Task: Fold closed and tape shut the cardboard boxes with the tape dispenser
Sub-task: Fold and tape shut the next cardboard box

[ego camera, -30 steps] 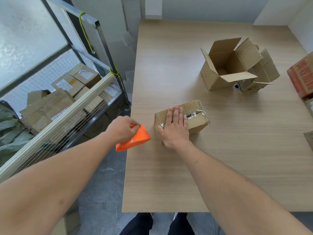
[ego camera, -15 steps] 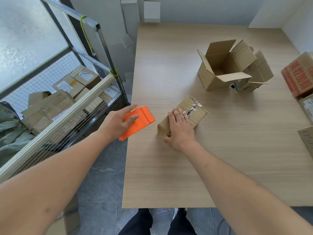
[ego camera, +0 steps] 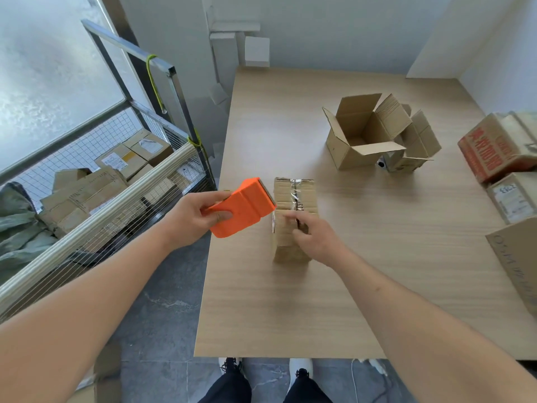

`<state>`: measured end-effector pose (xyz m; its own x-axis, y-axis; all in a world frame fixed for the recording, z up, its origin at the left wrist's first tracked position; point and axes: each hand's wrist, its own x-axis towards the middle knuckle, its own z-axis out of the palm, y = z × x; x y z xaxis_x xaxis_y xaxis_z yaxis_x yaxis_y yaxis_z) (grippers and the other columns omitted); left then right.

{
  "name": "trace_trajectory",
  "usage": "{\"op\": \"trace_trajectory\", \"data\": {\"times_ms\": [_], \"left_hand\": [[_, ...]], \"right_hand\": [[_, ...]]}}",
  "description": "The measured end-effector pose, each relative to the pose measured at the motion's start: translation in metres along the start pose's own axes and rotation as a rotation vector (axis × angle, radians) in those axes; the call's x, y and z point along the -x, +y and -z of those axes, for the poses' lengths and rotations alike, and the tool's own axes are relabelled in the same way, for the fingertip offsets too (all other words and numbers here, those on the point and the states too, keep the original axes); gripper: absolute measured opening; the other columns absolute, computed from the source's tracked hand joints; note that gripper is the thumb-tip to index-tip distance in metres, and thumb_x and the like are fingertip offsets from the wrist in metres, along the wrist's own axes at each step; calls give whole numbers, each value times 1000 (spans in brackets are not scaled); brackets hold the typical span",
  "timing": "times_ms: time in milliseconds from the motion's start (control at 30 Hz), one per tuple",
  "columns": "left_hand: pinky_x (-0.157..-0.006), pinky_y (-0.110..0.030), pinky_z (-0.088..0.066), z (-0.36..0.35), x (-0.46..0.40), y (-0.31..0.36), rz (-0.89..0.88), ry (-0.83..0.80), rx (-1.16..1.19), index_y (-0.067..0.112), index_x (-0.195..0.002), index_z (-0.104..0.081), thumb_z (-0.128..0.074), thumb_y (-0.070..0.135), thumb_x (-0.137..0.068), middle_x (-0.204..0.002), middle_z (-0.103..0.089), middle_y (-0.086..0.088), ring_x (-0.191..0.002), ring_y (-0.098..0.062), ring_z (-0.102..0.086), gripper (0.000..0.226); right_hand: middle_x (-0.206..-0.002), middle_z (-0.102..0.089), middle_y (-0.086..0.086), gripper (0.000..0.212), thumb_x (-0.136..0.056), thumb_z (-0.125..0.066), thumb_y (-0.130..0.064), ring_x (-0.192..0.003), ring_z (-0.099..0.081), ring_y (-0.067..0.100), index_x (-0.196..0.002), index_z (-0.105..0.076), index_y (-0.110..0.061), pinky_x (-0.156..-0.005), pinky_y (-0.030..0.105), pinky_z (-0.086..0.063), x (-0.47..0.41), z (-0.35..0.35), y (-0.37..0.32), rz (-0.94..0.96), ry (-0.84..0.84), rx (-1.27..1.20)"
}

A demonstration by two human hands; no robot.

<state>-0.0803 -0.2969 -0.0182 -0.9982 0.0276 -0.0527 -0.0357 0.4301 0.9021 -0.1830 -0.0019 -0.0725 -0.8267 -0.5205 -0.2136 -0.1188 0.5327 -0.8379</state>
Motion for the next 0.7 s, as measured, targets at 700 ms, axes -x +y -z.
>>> {"op": "trace_trajectory", "data": {"times_ms": [700], "left_hand": [[-102,-50,-48,-41,0,28,-525,182,-908,26,-104,-82,-85,-2,-77,-112,-75,-12,-96,-30,-73,39]], "right_hand": [[-109,-74,-1,21,-103,-57,-15,-97,-70,19,-107,-72,-29,-89,43,-61,-4,21,-61,66,227,-435]]}}
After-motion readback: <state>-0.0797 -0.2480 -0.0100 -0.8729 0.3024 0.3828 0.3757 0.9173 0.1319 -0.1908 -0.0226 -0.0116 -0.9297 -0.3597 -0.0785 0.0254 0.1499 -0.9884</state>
